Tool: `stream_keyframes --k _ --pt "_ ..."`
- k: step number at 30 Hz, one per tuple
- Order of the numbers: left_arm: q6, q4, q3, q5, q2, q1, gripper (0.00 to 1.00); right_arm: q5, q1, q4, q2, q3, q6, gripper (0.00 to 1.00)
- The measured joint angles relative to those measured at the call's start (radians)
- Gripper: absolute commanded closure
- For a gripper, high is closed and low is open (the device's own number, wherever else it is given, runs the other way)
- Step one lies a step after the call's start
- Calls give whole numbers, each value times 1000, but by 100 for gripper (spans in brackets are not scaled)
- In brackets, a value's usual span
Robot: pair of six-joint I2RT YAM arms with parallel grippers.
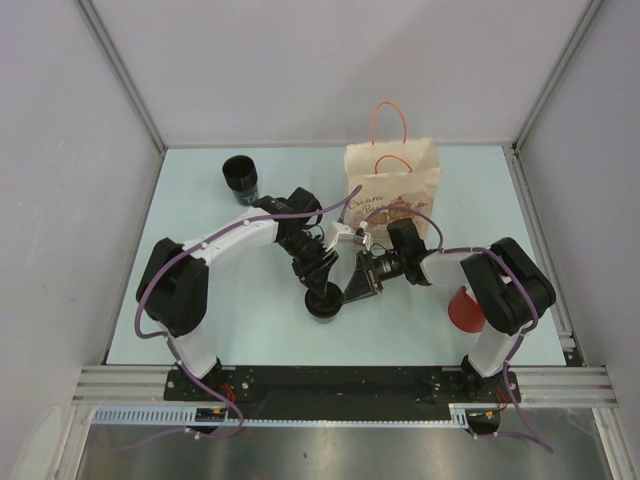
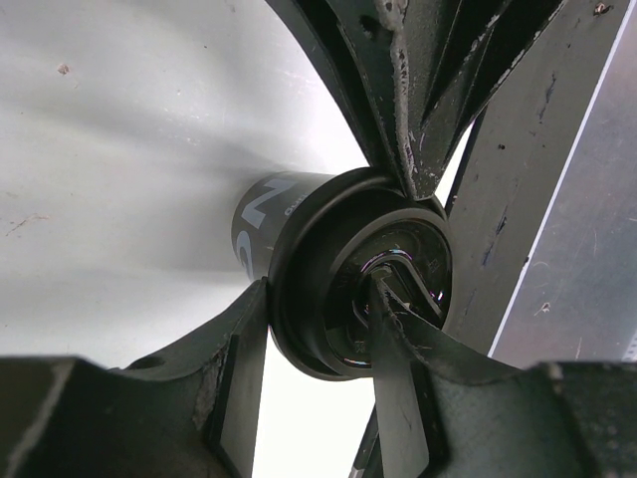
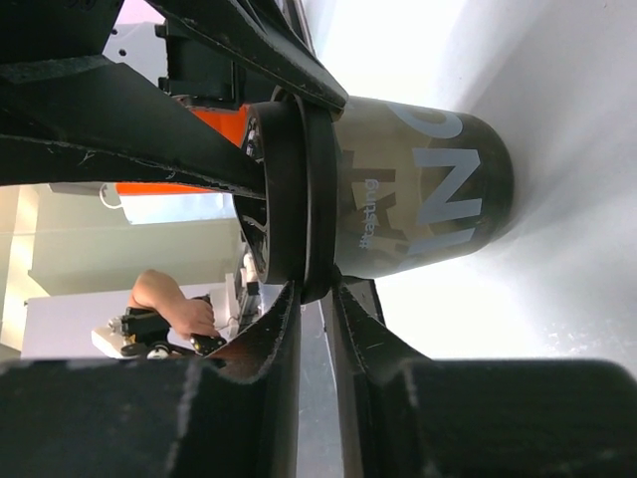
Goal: Pack the takeout coffee
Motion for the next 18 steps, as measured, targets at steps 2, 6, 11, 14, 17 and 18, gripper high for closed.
stream_keyframes --k 2,6,11,14,17,18 --pt "0 0 0 0 -1 0 55 5 1 -14 1 5 -11 79" --pt "0 0 -2 -2 -3 0 55 -2 3 -53 15 28 -32 70" --pt "1 2 -6 -4 -8 0 55 3 4 -71 13 35 -47 65" --pt "1 3 -6 -4 -8 0 55 13 2 -67 2 31 -36 65" --pt "1 5 -6 -4 -8 0 55 19 -8 -49 -3 24 -13 65" --pt "1 6 -6 -4 -8 0 55 19 -12 -41 -3 23 -6 66"
